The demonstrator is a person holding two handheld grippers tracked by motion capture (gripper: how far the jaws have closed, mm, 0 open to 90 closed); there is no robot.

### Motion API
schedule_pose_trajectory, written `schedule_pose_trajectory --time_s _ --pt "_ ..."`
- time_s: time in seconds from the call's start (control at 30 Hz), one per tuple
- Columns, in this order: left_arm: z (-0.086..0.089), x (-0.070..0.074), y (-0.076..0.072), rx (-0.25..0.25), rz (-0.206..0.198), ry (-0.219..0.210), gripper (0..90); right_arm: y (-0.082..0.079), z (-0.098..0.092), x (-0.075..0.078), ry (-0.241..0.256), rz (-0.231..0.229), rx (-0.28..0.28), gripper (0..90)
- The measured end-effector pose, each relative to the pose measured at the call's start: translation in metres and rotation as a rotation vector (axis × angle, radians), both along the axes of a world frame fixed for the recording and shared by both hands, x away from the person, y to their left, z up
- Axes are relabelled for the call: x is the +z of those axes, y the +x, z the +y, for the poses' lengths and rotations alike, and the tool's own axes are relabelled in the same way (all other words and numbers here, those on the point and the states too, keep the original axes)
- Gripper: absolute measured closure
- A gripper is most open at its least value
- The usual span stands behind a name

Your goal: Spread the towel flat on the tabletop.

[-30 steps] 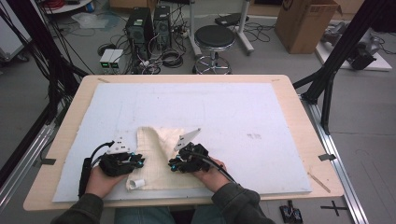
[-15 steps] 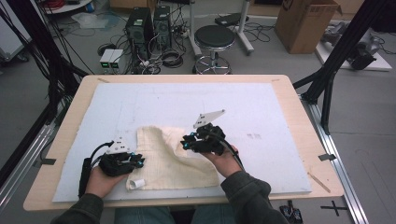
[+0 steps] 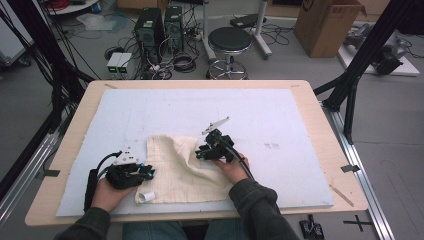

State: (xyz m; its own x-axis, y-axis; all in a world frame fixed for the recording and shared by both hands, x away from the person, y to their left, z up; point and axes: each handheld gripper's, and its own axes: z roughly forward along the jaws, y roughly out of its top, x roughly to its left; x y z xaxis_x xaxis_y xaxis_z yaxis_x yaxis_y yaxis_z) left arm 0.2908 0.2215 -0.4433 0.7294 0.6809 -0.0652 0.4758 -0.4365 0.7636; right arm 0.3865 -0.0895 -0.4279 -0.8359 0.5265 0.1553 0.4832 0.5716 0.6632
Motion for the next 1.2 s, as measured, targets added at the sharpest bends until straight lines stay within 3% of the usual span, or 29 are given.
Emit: schedule_pose_trajectory --time_s 0.17,0.23,0.3,0.43,0.57,0.77,0.93,1.1,1.2 --pt "0.0 0.0 0.0 -0.003 -0.002 0.002 74.5 -0.003 0.006 -0.007 -0.008 0.002 0.012 66.5" --pt "0.0 0.0 0.0 0.0 0.0 0.001 74.5 -0.005 0.007 -0.007 -0.023 -0.024 0.0 74.9" --pt "0.0 0.0 0.0 0.0 -0.001 0.001 74.4 -0.005 0.007 -0.008 -0.001 -0.006 0.013 84.9" --pt "0.0 0.0 0.0 0.001 -0.002 -0.001 74.4 -0.008 0.008 -0.006 -0.024 -0.031 0.036 87.1" --pt "0.0 0.0 0.0 0.0 -0.002 -0.005 74.5 -0.01 -0.005 0.005 -0.027 -0.065 0.026 87.2" --pt "0.0 0.0 0.0 -0.003 -0.001 -0.004 74.5 0.0 -0.041 0.028 -0.042 -0.116 -0.046 87.2" --pt "0.0 0.0 0.0 0.001 -0.002 -0.005 74.4 0.015 -0.057 0.039 -0.089 -0.153 -0.119 87.1" --pt "0.001 0.0 0.0 0.0 0.001 -0.006 74.3 0.029 -0.077 0.032 -0.152 -0.113 -0.228 85.0" --pt "0.0 0.0 0.0 -0.002 0.003 -0.01 73.3 0.029 -0.086 0.031 -0.111 -0.119 -0.247 79.5"
